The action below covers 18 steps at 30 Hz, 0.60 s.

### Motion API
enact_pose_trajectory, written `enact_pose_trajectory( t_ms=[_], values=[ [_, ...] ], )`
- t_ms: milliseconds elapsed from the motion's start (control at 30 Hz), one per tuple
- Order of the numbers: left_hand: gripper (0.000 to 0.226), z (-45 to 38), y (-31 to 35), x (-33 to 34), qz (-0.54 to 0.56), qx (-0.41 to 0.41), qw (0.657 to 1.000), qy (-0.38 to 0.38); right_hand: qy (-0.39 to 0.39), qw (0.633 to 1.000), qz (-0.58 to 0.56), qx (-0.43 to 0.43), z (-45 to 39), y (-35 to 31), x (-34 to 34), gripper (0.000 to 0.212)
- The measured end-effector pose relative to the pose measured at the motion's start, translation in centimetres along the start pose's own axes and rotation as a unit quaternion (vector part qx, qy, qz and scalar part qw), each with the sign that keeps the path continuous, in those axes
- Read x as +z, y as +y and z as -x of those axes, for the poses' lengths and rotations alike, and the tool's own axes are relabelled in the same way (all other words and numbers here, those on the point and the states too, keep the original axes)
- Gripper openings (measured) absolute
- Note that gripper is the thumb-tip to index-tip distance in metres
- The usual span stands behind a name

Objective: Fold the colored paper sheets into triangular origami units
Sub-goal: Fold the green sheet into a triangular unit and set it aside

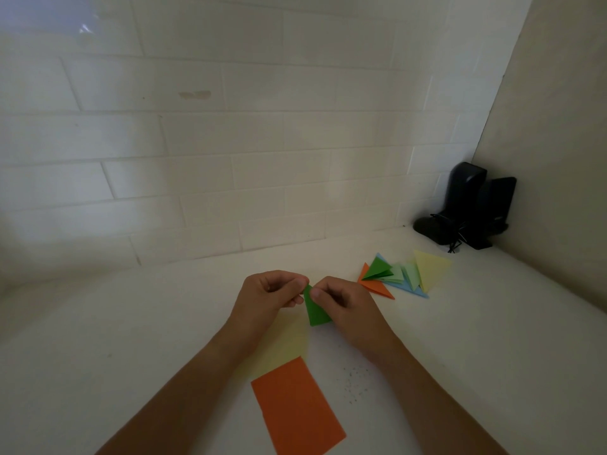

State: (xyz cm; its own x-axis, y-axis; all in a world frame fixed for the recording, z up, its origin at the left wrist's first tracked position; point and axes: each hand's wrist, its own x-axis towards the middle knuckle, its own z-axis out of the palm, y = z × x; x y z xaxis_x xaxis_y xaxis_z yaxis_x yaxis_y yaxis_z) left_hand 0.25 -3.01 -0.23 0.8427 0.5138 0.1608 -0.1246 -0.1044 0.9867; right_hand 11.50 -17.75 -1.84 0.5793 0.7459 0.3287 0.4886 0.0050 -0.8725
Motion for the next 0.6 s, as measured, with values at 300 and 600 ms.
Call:
enact_pose_trajectory(
  t_ms=[300, 600],
  values=[
    [0.01, 0.13, 0.11, 0.14, -0.046, -0.003, 0.999, -0.015, 0.01, 0.999, 0.039, -0.013, 0.0, 0.3, 0.08, 0.023],
    [0.014, -0.01, -0.07, 0.05, -0.091, 0.02, 0.995, 0.024, 0.025, 0.999, 0.042, -0.013, -0.07, 0.35, 0.05, 0.02]
  ],
)
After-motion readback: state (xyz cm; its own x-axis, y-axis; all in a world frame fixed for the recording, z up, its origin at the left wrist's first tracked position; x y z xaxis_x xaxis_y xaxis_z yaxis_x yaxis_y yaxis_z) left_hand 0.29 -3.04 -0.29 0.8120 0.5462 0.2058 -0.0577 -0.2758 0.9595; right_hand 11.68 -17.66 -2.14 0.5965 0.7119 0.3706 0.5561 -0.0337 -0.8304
